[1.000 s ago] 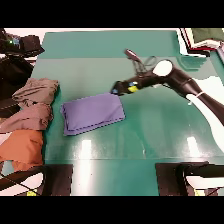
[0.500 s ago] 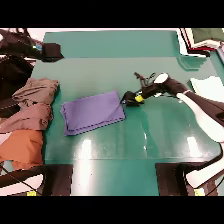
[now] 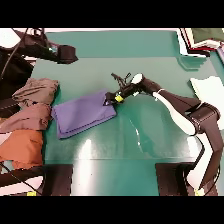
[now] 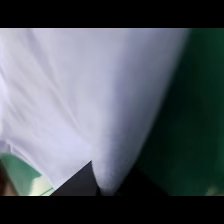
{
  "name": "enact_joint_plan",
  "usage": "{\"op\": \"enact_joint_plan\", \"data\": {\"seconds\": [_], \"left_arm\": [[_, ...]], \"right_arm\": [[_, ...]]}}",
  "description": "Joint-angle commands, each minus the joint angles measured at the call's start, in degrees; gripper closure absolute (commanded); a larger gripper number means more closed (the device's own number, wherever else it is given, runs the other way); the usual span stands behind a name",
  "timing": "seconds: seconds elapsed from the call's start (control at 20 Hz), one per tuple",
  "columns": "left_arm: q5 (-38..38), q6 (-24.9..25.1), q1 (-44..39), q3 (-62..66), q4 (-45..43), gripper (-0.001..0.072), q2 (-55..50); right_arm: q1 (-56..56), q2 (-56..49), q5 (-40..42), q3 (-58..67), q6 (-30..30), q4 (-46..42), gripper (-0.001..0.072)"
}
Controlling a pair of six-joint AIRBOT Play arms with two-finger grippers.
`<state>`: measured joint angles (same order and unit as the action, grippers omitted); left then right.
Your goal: Fold the shirts.
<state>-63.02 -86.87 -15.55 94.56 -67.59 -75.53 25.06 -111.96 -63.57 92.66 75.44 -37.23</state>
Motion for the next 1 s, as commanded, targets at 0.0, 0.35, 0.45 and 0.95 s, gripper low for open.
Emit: {"op": "enact_joint_plan", "data": {"seconds": [0.0, 0.35, 0.45, 0.95], "left_arm": [[1.6, -0.1, -4.2, 0.0, -0.2, 0.0684, 0.0], [2.6, -0.1, -7.1, 0.0, 0.5, 0.0684, 0.0], [2.6, -0.4, -7.1, 0.0, 0.6, 0.0684, 0.0], [2.6, -2.9, -7.1, 0.0, 0.5, 0.0684, -0.1]], "right_arm": [[-5.2, 3.0, -3.4, 4.3, 1.0, -9.7, 0.0694], [-33.1, 17.0, -6.3, 4.1, 2.6, -25.0, 0.0694], [-41.9, 19.1, -4.5, 4.1, 2.7, -24.9, 0.0694], [-65.8, 19.7, 4.2, 4.2, 2.6, -15.2, 0.0694]]}}
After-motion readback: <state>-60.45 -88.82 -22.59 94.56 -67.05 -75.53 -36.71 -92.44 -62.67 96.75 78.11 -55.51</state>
